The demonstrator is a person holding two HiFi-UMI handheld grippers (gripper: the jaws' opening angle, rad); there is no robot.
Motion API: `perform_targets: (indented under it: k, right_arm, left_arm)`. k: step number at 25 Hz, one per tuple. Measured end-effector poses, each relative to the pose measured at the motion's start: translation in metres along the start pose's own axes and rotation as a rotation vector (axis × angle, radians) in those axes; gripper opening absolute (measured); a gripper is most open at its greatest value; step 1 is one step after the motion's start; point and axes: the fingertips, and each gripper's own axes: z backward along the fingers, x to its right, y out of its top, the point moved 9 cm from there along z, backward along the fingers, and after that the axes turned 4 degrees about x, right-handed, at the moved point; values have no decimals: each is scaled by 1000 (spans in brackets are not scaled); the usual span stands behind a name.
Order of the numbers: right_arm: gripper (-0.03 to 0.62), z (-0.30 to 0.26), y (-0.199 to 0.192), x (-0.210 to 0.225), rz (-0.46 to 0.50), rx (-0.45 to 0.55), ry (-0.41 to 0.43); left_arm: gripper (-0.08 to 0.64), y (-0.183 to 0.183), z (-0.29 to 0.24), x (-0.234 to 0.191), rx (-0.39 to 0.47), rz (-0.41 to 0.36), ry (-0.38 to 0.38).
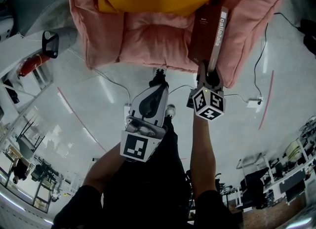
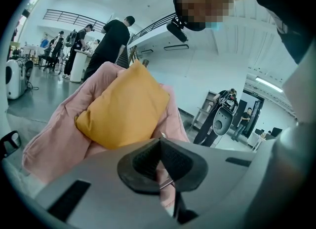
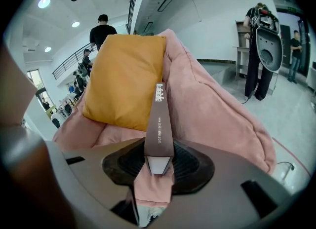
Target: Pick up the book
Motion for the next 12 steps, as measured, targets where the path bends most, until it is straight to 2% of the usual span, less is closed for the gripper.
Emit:
perform_targets:
  k: [12]
  right_arm:
    - [147, 19, 18, -8, -7, 23, -4]
  left_arm:
    - [3, 23, 6, 2, 43, -12, -11]
